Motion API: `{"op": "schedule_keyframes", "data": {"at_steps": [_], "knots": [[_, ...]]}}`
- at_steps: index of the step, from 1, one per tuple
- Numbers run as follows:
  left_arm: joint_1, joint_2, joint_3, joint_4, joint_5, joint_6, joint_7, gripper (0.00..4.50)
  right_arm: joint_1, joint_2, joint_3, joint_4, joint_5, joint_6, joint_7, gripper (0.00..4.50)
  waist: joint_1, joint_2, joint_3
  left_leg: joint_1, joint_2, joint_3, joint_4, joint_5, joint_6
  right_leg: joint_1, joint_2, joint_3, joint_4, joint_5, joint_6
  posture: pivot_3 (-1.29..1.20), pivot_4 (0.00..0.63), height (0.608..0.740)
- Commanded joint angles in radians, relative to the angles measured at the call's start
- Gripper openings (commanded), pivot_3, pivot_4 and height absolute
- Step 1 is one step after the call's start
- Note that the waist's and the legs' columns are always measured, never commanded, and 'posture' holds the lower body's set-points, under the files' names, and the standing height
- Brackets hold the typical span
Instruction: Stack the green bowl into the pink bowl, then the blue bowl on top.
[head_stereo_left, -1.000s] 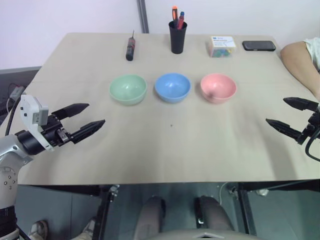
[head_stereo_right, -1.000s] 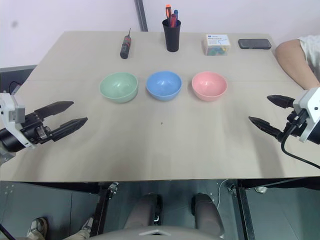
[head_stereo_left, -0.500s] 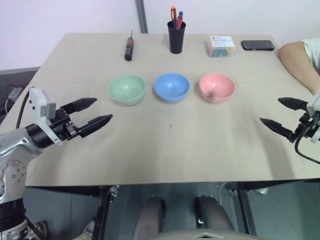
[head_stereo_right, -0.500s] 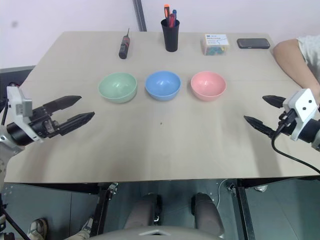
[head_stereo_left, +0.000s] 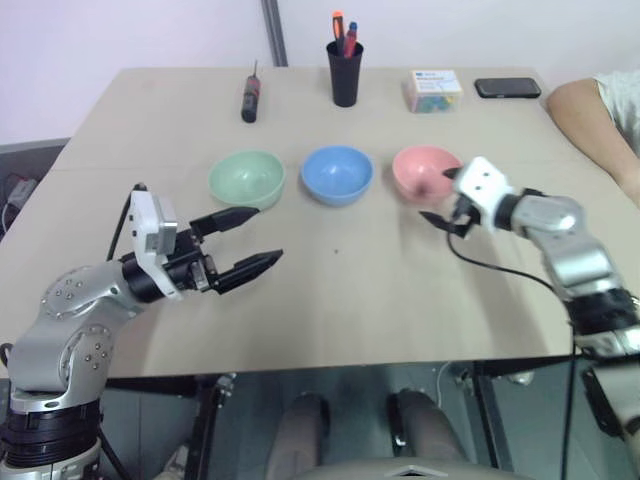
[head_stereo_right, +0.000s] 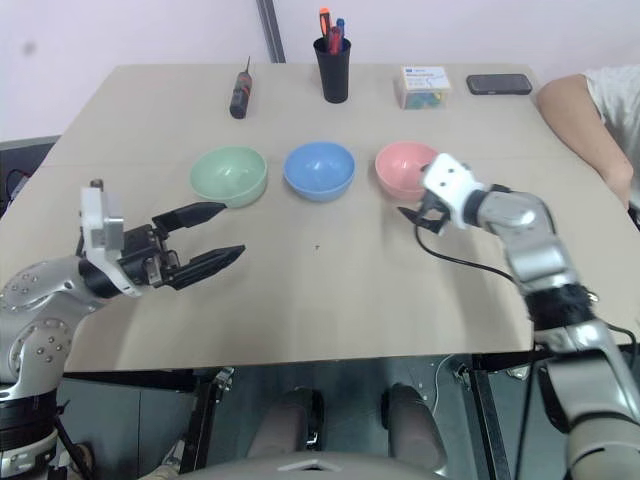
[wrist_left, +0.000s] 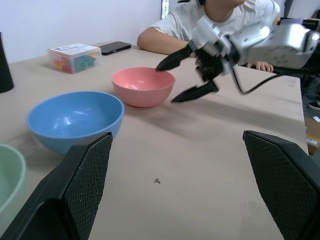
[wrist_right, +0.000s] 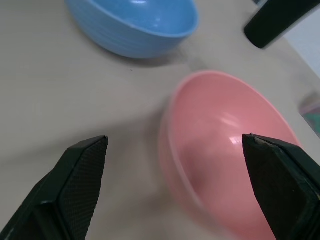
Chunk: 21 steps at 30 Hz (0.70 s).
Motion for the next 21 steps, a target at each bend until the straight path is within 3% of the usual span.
{"op": "schedule_keyframes", "data": {"at_steps": [1,3,9,13,15,21], "knots": [[0.015,0.003,0.049,-0.054,-0.021,-0.016,0.017,4.47,-0.086,0.028,0.019,0.193,-0.06,-0.131,-0.012,4.25,-0.001,0.0,0.0,-0.001,0.0,0.0,0.0,0.0,0.0,-0.001,0.0,0.0,-0.001,0.0,0.0,0.0,0.15,0.74],[0.033,0.004,0.068,-0.072,-0.03,-0.01,0.033,4.5,-0.123,0.043,0.024,0.274,-0.075,-0.174,-0.003,3.83,-0.004,0.0,0.0,-0.003,0.0,0.001,0.0,0.0,-0.001,-0.002,-0.001,0.0,-0.002,0.0,0.0,0.0,0.15,0.74],[0.086,-0.006,0.097,-0.124,-0.044,-0.006,0.074,4.5,-0.174,0.058,0.011,0.362,-0.084,-0.242,0.028,1.31,-0.011,0.0,0.0,-0.007,0.0,-0.004,0.0,0.001,-0.002,-0.007,-0.001,-0.001,0.0,0.0,0.0,0.0,0.15,0.74],[0.096,-0.01,0.092,-0.126,-0.041,-0.014,0.086,4.5,-0.16,0.047,0.005,0.299,-0.076,-0.231,0.065,0.05,-0.011,0.0,0.0,-0.006,0.0,-0.006,0.001,0.0,0.0,-0.006,-0.001,-0.001,0.002,0.0,0.0,0.0,0.15,0.74],[0.094,-0.011,0.088,-0.117,-0.035,-0.02,0.087,4.5,-0.12,0.025,0.002,0.184,-0.055,-0.185,0.125,0.05,-0.01,0.001,0.0,-0.006,-0.001,-0.006,0.001,0.0,0.0,-0.006,-0.001,-0.001,0.004,0.0,0.0,0.0,0.15,0.74],[0.057,-0.02,0.057,-0.067,0.023,-0.042,0.123,4.5,0.142,-0.093,0.014,-0.427,0.045,0.123,0.301,0.05,0.002,0.001,0.001,-0.008,-0.001,-0.01,0.003,0.0,0.0,-0.007,-0.002,-0.004,0.004,0.0,0.0,0.0,0.15,0.74]]}}
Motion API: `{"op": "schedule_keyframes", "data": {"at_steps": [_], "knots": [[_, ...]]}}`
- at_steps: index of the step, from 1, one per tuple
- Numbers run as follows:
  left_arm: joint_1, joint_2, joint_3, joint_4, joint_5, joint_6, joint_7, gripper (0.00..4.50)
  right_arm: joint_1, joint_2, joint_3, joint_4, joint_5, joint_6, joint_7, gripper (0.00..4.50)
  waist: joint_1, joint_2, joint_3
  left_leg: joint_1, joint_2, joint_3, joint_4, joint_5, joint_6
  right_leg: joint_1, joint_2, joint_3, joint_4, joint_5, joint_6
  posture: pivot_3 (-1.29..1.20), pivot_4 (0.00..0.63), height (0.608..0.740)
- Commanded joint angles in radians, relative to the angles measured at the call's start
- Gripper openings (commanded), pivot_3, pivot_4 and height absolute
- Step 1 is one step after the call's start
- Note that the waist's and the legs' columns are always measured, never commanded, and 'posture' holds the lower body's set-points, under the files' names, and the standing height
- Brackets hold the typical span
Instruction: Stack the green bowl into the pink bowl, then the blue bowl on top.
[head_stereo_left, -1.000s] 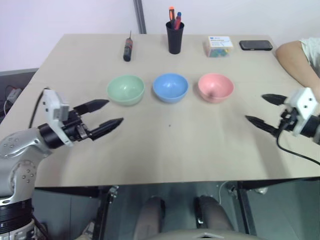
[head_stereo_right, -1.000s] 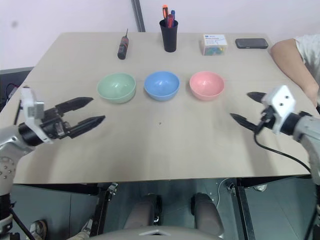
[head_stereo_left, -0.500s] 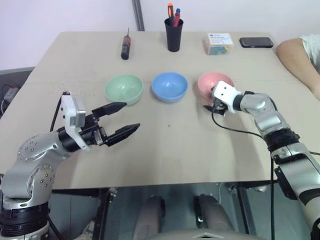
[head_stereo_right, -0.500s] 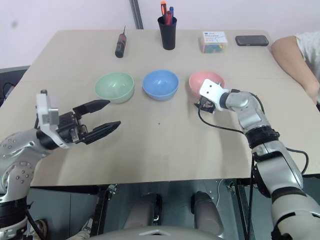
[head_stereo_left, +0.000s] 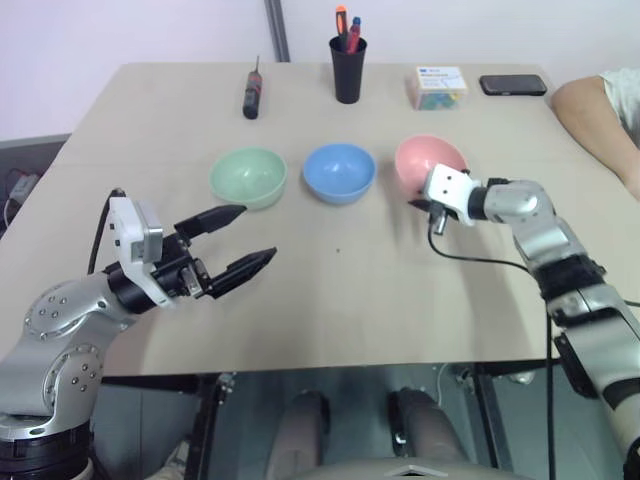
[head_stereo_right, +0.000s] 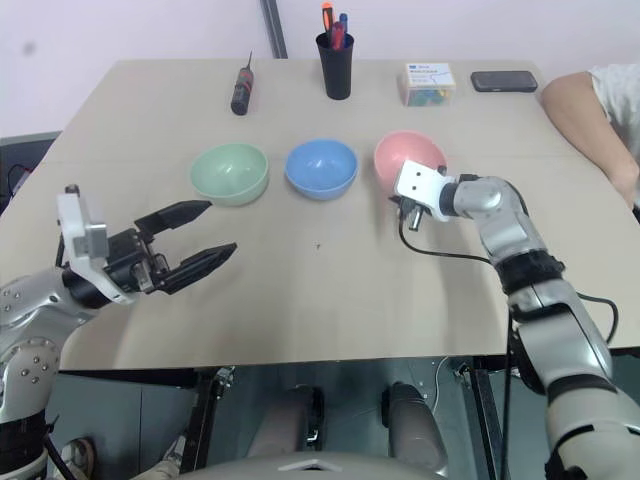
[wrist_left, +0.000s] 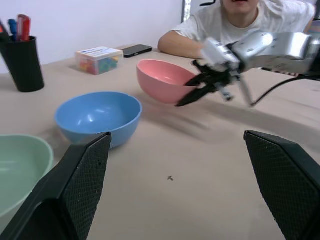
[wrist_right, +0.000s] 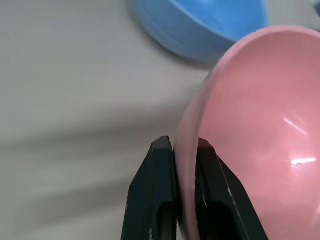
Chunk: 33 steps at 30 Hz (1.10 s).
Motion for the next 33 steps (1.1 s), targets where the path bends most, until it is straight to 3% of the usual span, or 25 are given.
{"op": "schedule_keyframes", "data": {"at_steps": [1,4,8,13,17,18,19,23,27,30,33], "knots": [[-0.03,-0.004,-0.01,0.023,0.045,-0.033,0.031,4.5,0.134,-0.062,-0.001,-0.358,0.047,0.18,0.069,0.05,0.005,0.0,0.0,0.0,0.0,0.0,0.0,0.0,0.0,0.0,0.0,0.0,0.0,0.0,0.0,0.0,0.15,0.74],[-0.049,-0.005,-0.025,0.044,0.077,-0.046,0.041,4.5,0.21,-0.072,0.017,-0.494,0.03,0.273,0.055,0.05,0.009,0.0,0.0,0.0,0.0,0.0,0.001,0.0,0.0,0.0,0.0,0.0,0.001,0.0,0.0,0.0,0.15,0.74],[-0.079,0.003,-0.05,0.07,0.122,-0.055,0.058,4.5,0.221,-0.05,0.062,-0.522,-0.001,0.343,0.037,0.05,0.011,0.0,0.0,0.004,0.0,0.002,0.002,0.0,0.0,0.003,0.001,0.001,0.002,0.0,0.0,0.0,0.15,0.74],[-0.12,0.014,-0.069,0.097,0.174,-0.064,0.075,4.5,0.205,-0.022,0.071,-0.532,0.007,0.39,0.032,1.71,0.014,0.0,0.0,0.01,0.0,0.005,0.0,0.0,0.0,0.008,0.002,0.001,0.002,0.0,0.0,0.0,0.15,0.74],[-0.141,0.03,-0.1,0.109,0.246,-0.06,0.101,4.5,0.217,-0.021,0.045,-0.581,0.039,0.435,0.028,3.46,0.015,0.0,0.0,0.009,0.0,0.005,0.0,0.0,0.0,0.008,0.002,0.001,0.001,0.0,0.0,0.0,0.15,0.74],[-0.147,0.037,-0.111,0.11,0.263,-0.049,0.11,4.5,0.227,-0.028,0.029,-0.609,0.057,0.447,0.031,3.71,0.015,0.0,0.0,0.009,0.0,0.004,0.0,0.0,0.0,0.008,0.002,0.001,0.001,0.0,0.0,0.0,0.15,0.74],[-0.155,0.046,-0.126,0.11,0.298,-0.044,0.131,4.5,0.239,-0.026,0.006,-0.636,0.078,0.459,0.022,4.37,0.015,0.0,0.0,0.009,0.0,0.004,0.0,0.0,0.0,0.008,0.002,0.001,0.001,0.0,0.0,0.0,0.15,0.74],[-0.23,0.078,-0.189,0.117,0.393,0.001,0.201,4.5,0.303,0.01,-0.137,-0.755,0.15,0.479,-0.073,4.48,0.019,-0.001,0.0,0.009,0.0,0.004,0.0,0.0,0.0,0.008,0.002,0.001,0.001,0.0,0.0,0.0,0.15,0.74],[-0.379,0.172,-0.345,0.208,0.602,0.031,0.231,4.5,0.377,0.072,-0.294,-0.868,0.304,0.525,-0.124,4.48,0.021,-0.001,0.0,0.008,0.0,0.004,0.0,0.0,-0.001,0.008,0.002,0.0,0.001,0.0,0.0,0.0,0.15,0.74],[-0.502,0.216,-0.462,0.33,0.752,-0.01,0.238,4.5,0.398,0.088,-0.331,-0.894,0.33,0.513,-0.168,4.48,0.016,-0.001,0.0,0.009,0.0,0.005,0.0,0.0,-0.001,0.008,0.002,0.0,0.002,0.0,0.0,0.0,0.15,0.74],[-0.59,0.204,-0.55,0.431,0.814,-0.015,0.192,4.5,0.399,0.088,-0.334,-0.898,0.338,0.509,-0.207,4.48,0.013,-0.001,0.0,0.009,0.0,0.007,-0.001,0.0,0.0,0.007,0.003,0.002,0.002,0.0,0.0,0.0,0.15,0.74]]}}
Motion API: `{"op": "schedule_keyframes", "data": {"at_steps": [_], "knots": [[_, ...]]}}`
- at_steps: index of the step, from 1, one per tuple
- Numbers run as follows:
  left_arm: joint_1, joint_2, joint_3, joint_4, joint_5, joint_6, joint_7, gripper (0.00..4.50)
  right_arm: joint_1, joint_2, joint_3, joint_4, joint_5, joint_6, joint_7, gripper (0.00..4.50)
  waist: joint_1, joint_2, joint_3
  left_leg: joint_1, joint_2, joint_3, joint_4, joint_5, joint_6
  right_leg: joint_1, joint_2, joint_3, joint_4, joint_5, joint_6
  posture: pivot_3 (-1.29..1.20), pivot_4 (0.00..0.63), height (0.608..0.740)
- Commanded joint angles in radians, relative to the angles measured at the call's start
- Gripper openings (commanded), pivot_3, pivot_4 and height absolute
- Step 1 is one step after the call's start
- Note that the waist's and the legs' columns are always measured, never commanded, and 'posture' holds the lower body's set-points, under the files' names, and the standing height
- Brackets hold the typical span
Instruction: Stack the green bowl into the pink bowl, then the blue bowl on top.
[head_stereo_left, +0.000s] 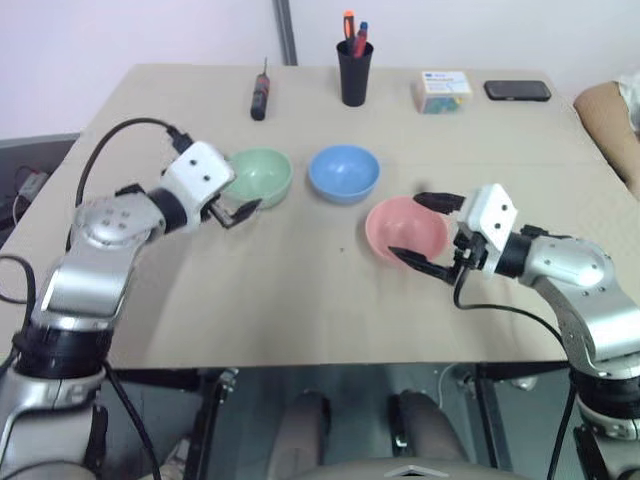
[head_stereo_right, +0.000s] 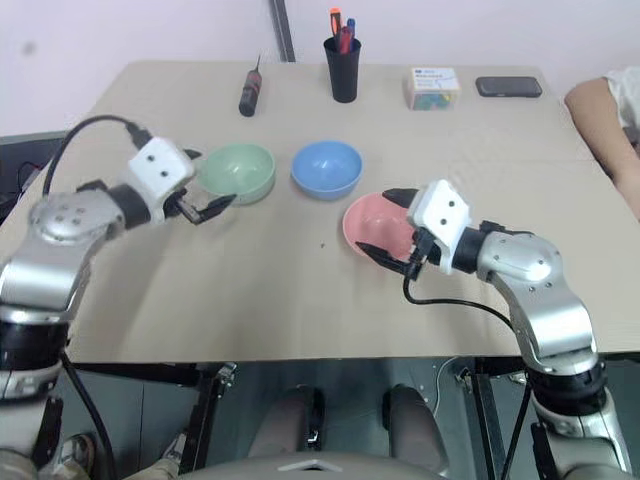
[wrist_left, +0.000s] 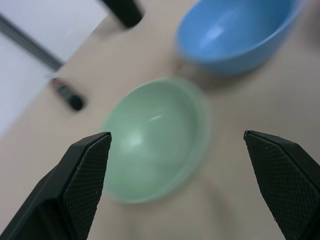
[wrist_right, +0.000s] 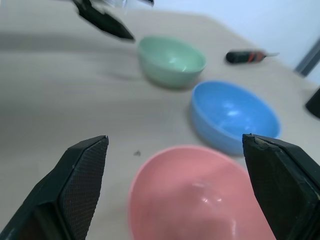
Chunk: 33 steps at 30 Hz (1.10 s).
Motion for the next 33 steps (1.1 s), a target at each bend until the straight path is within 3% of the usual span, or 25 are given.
{"op": "schedule_keyframes", "data": {"at_steps": [1,6,7,10,13,15,18,26,30,33], "knots": [[-0.099,-0.006,-0.113,0.123,0.108,-0.048,-0.055,4.5,-0.002,0.002,-0.03,-0.043,0.027,-0.015,-0.058,4.48,0.0,0.0,0.0,0.0,0.0,0.001,0.0,0.0,0.0,-0.001,0.0,0.0,0.0,0.0,0.0,0.0,0.15,0.74],[-0.184,-0.032,-0.213,0.244,0.181,-0.139,-0.145,4.5,0.022,-0.027,-0.036,-0.058,0.036,-0.028,-0.087,4.48,0.004,0.0,0.0,-0.004,0.0,0.001,0.0,0.0,0.0,-0.003,0.0,0.0,-0.001,0.0,0.0,0.0,0.15,0.74],[-0.199,-0.038,-0.223,0.267,0.193,-0.15,-0.154,4.25,0.028,-0.033,-0.04,-0.062,0.037,-0.031,-0.092,4.5,0.004,0.0,0.0,-0.007,0.0,0.0,0.001,0.0,0.0,-0.005,0.0,0.0,-0.001,0.0,0.0,0.0,0.15,0.74],[-0.24,-0.051,-0.248,0.334,0.23,-0.199,-0.174,3.34,0.045,-0.046,-0.05,-0.074,0.045,-0.035,-0.108,4.5,0.005,0.0,0.0,-0.012,0.0,-0.003,0.003,0.0,0.0,-0.009,0.0,-0.003,0.0,0.0,0.0,0.0,0.15,0.74],[-0.263,-0.069,-0.252,0.377,0.248,-0.228,-0.186,1.94,0.065,-0.054,-0.051,-0.085,0.048,-0.04,-0.123,4.5,0.005,0.0,0.0,-0.012,0.0,-0.003,0.003,0.0,0.0,-0.009,0.0,-0.003,-0.001,0.0,0.0,0.0,0.15,0.74],[-0.271,-0.08,-0.253,0.392,0.254,-0.242,-0.197,1.4,0.077,-0.059,-0.053,-0.088,0.048,-0.045,-0.13,4.5,0.005,0.0,0.0,-0.012,0.0,-0.003,0.004,0.0,0.0,-0.009,0.0,-0.003,-0.001,0.0,0.0,0.0,0.15,0.74],[-0.281,-0.095,-0.247,0.41,0.26,-0.254,-0.211,0.05,0.088,-0.066,-0.057,-0.09,0.053,-0.049,-0.138,4.5,0.005,0.0,0.0,-0.012,0.0,-0.003,0.004,0.0,0.0,-0.009,0.0,-0.003,0.0,0.0,0.0,0.0,0.15,0.74],[-0.277,-0.118,-0.194,0.322,0.132,-0.254,-0.353,0.05,0.157,-0.099,-0.106,-0.099,0.065,-0.075,-0.149,4.5,0.005,0.0,0.0,-0.013,0.0,-0.004,0.004,0.0,0.0,-0.009,0.0,-0.004,0.0,0.0,0.0,0.0,0.15,0.74],[-0.295,-0.129,-0.165,0.165,-0.02,-0.225,-0.502,0.05,0.261,-0.112,-0.192,-0.132,0.093,-0.096,-0.148,4.5,0.013,-0.001,0.0,-0.014,0.0,-0.005,0.004,0.0,0.0,-0.009,-0.001,-0.004,-0.001,0.0,0.0,0.0,0.15,0.74],[-0.353,-0.207,-0.217,0.053,-0.117,-0.193,-0.612,0.05,0.397,-0.102,-0.311,-0.19,0.128,-0.101,-0.156,4.5,0.018,-0.001,0.0,-0.013,-0.001,-0.004,0.005,0.0,0.0,-0.007,-0.001,-0.004,-0.001,0.0,0.0,0.0,0.15,0.74]]}}
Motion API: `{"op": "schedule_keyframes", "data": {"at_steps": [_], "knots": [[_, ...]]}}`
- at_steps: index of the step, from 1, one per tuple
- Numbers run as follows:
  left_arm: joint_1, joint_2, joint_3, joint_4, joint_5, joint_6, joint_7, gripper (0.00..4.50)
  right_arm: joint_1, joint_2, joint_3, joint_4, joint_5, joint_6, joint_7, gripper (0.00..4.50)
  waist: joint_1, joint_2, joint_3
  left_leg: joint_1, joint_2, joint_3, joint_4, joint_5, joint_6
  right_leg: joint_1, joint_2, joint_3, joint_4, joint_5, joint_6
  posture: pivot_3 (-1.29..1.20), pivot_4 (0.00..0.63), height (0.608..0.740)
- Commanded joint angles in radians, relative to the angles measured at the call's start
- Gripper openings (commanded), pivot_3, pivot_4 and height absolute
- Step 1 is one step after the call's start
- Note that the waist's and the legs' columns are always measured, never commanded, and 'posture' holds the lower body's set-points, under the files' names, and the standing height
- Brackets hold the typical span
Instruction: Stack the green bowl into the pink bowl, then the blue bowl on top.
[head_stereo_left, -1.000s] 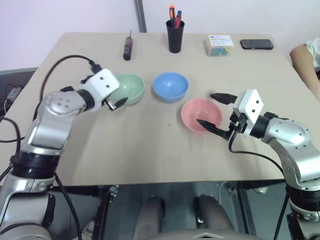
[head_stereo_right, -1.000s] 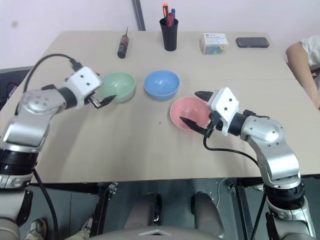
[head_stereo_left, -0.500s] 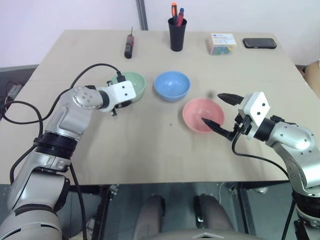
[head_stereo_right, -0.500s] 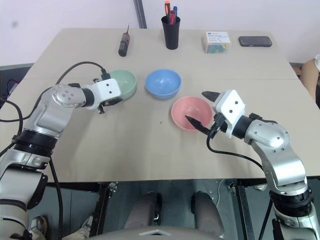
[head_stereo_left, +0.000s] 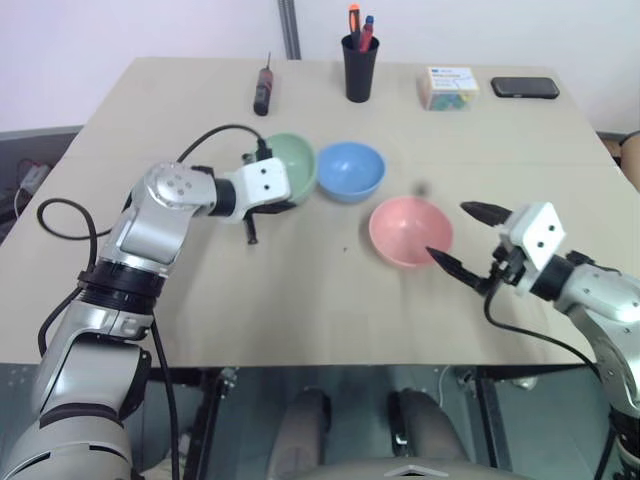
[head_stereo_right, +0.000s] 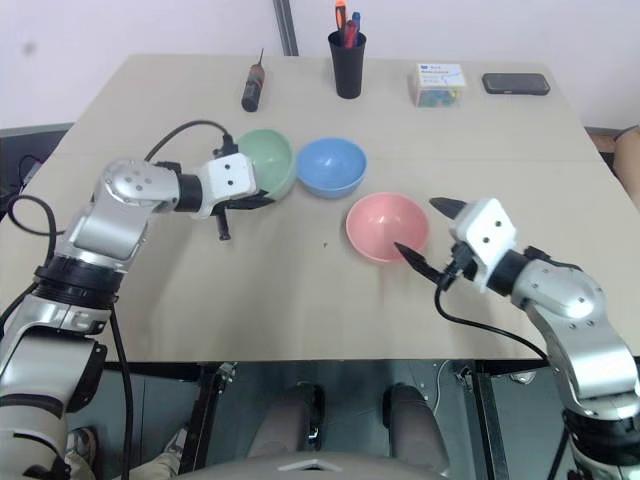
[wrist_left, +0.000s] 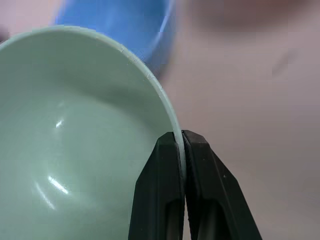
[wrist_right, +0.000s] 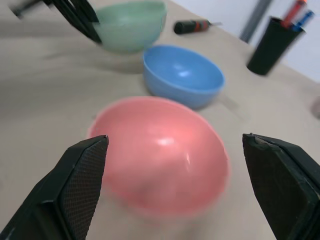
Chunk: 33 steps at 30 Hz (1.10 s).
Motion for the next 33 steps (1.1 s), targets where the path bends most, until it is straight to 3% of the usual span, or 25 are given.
{"op": "schedule_keyframes", "data": {"at_steps": [1,5,11,14,15,17,19,22,25,29,33], "knots": [[-0.075,-0.079,-0.033,-0.128,-0.102,0.002,-0.105,0.05,0.102,0.005,-0.134,-0.102,0.037,-0.028,-0.02,4.5,0.004,0.0,0.0,0.0,0.0,0.0,0.0,0.0,0.0,0.0,0.0,0.0,0.0,0.0,0.0,0.0,0.15,0.74],[-0.138,-0.194,-0.113,-0.03,-0.066,-0.109,-0.156,0.05,0.187,0.013,-0.169,-0.17,0.028,-0.028,-0.061,4.5,0.007,0.001,-0.001,0.004,0.0,-0.001,0.001,0.0,0.0,0.003,0.001,0.0,0.002,0.0,0.0,0.0,0.15,0.74],[-0.198,-0.273,-0.187,0.196,0.021,-0.298,-0.194,0.05,0.202,0.019,-0.134,-0.228,0.023,0.003,-0.125,4.5,-0.021,0.002,-0.001,0.007,0.0,0.001,0.001,0.0,0.0,0.004,0.002,0.003,0.003,0.0,0.0,0.0,0.15,0.74],[-0.233,-0.325,-0.202,0.286,0.053,-0.355,-0.181,0.91,0.204,0.021,-0.12,-0.255,0.024,0.021,-0.152,4.5,-0.012,0.001,-0.001,0.006,0.0,0.0,0.001,0.0,0.0,0.004,0.002,0.002,0.002,0.0,0.0,0.0,0.15,0.74],[-0.241,-0.333,-0.195,0.295,0.05,-0.362,-0.187,1.48,0.203,0.02,-0.116,-0.261,0.027,0.026,-0.158,4.5,-0.011,0.001,-0.001,0.004,0.0,-0.001,0.001,0.0,0.0,0.004,0.002,0.002,0.002,0.0,0.0,0.0,0.15,0.74],[-0.251,-0.335,-0.172,0.295,0.036,-0.357,-0.197,1.95,0.202,0.018,-0.111,-0.264,0.031,0.03,-0.162,4.5,-0.009,0.001,-0.001,0.004,0.0,-0.001,0.001,0.0,0.0,0.004,0.002,0.001,0.001,0.0,0.0,0.0,0.15,0.74],[-0.256,-0.325,-0.133,0.273,0.002,-0.323,-0.201,2.72,0.2,0.015,-0.108,-0.259,0.037,0.029,-0.159,4.5,-0.01,0.001,-0.001,0.002,0.0,-0.001,0.001,0.0,0.0,0.003,0.002,0.001,0.0,0.0,0.0,0.0,0.15,0.74],[-0.264,-0.283,-0.067,0.235,-0.036,-0.221,-0.188,2.72,0.191,0.009,-0.096,-0.239,0.039,0.019,-0.151,4.5,-0.015,0.001,-0.001,0.002,0.0,-0.001,0.001,0.0,0.0,0.003,0.002,0.001,0.001,0.0,0.0,0.0,0.15,0.74],[-0.255,-0.202,-0.034,0.252,0.017,-0.217,-0.14,2.72,0.164,0.006,-0.08,-0.216,0.048,0.01,-0.14,4.5,-0.02,0.002,-0.001,0.004,0.0,-0.001,0.001,0.0,0.0,0.003,0.002,0.001,0.002,0.0,0.0,0.0,0.15,0.74],[-0.255,-0.105,-0.088,0.406,0.239,-0.366,0.053,2.72,0.105,-0.002,-0.053,-0.173,0.062,0.001,-0.121,4.5,-0.01,0.002,-0.001,0.005,0.001,-0.001,0.001,0.0,0.0,0.003,0.002,0.001,0.002,0.0,0.0,0.0,0.15,0.74],[-0.294,-0.163,-0.154,0.579,0.377,-0.47,0.208,2.72,0.071,-0.01,-0.032,-0.145,0.062,-0.006,-0.105,4.5,0.0,0.001,-0.001,0.003,0.0,-0.002,0.002,0.0,0.0,0.004,0.001,0.0,0.001,0.0,0.0,0.0,0.15,0.74]]}}
